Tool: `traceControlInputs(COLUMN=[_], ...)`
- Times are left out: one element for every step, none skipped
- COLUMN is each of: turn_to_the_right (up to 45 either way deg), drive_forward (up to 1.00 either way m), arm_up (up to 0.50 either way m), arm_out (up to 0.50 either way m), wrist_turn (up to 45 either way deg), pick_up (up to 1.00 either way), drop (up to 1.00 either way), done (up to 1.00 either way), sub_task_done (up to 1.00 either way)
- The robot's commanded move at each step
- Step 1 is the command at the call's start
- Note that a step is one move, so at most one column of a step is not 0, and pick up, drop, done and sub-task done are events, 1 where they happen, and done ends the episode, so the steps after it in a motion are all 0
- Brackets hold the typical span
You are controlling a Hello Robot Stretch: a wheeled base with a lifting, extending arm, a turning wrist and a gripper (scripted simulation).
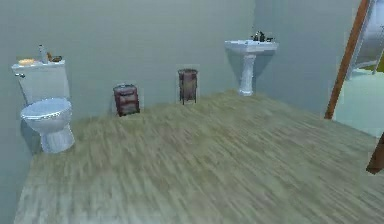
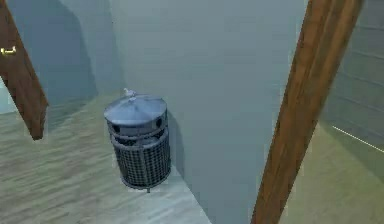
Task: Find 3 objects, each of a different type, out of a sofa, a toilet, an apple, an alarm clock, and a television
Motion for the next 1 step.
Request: traceControlInputs(turn_to_the_right=[-30.0], drive_forward=[0.0], arm_up=[0.0], arm_out=[0.0], wrist_turn=[0.0], pick_up=[0.0], drop=[0.0], done=[0.0], sub_task_done=[0.0])
